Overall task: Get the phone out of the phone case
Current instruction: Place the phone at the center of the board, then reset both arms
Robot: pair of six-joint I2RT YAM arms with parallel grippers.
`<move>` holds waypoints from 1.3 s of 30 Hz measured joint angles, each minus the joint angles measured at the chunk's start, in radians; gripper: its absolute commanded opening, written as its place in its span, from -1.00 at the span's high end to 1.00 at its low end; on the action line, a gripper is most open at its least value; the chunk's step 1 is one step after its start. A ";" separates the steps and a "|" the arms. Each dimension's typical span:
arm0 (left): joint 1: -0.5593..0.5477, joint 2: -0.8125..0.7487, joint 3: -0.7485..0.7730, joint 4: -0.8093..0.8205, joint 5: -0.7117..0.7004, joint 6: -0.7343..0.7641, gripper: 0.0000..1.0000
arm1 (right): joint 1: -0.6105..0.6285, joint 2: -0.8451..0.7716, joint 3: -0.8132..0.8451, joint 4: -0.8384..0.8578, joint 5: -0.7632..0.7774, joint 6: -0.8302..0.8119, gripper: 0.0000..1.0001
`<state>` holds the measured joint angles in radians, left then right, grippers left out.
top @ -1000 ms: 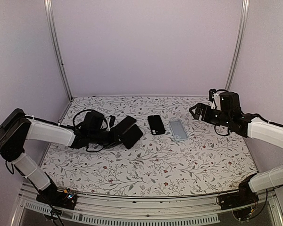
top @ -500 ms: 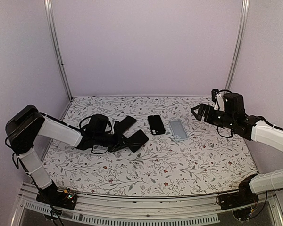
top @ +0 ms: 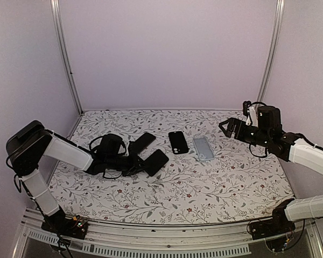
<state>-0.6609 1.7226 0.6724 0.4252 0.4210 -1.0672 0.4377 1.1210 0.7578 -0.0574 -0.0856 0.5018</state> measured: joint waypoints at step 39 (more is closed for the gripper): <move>0.131 -0.526 0.206 -0.641 -0.816 0.662 -0.99 | 0.000 -0.125 0.000 0.030 0.271 -0.215 -0.98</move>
<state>-0.5301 1.1965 0.8780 -0.2157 -0.3954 -0.4049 0.4381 0.9962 0.7574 -0.0277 0.1856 0.2867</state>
